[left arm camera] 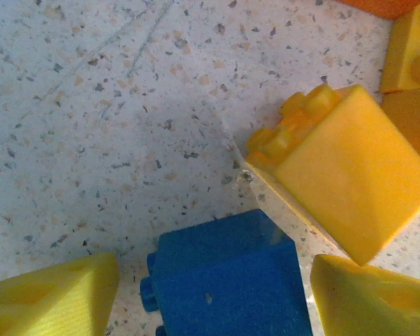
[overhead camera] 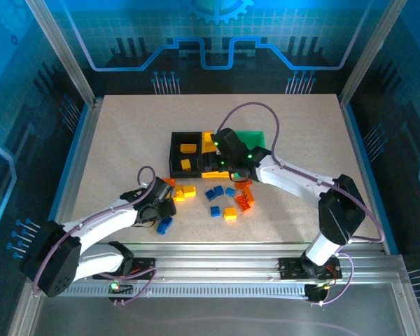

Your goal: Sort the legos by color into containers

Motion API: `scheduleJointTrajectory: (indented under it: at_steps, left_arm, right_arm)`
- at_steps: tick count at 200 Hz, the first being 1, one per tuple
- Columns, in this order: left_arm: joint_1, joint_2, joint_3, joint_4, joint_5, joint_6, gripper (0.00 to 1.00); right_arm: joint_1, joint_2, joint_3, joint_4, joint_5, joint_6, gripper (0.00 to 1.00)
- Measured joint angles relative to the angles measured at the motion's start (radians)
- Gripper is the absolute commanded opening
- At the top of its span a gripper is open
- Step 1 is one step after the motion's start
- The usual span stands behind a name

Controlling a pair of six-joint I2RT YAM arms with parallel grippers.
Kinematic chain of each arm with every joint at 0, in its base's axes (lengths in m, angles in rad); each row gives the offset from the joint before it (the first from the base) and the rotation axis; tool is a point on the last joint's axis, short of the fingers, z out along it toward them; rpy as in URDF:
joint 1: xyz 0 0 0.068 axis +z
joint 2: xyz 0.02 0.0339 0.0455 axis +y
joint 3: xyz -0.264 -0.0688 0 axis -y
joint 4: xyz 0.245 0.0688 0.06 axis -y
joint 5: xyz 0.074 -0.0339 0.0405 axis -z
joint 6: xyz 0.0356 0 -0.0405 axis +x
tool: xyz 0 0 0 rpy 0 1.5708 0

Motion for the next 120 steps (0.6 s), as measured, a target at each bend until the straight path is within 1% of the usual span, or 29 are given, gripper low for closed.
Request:
scheduleJointTrajectory:
  at_steps: [39,64,90,110,120]
  left_arm:
    - [0.001,0.058,0.013,0.001,-0.036,-0.003,0.46]
    - [0.001,0.059,0.019,-0.01,-0.045,-0.003,0.37]
    - [0.001,0.043,0.022,-0.01,-0.045,0.0,0.33]
    - [-0.009,-0.003,0.056,-0.029,-0.046,0.002,0.33]
    - [-0.031,-0.036,0.095,-0.048,-0.048,0.004,0.34]
  right_arm:
    - [0.0,-0.022,-0.018,0.017,0.002,0.003,0.77]
    - [0.0,-0.034,-0.039,0.017,0.004,0.003,0.77]
    - [0.0,-0.05,-0.058,0.017,0.008,0.004,0.77]
    - [0.0,-0.076,-0.084,0.02,0.018,0.011,0.77]
    - [0.0,-0.099,-0.106,0.023,0.024,0.015,0.77]
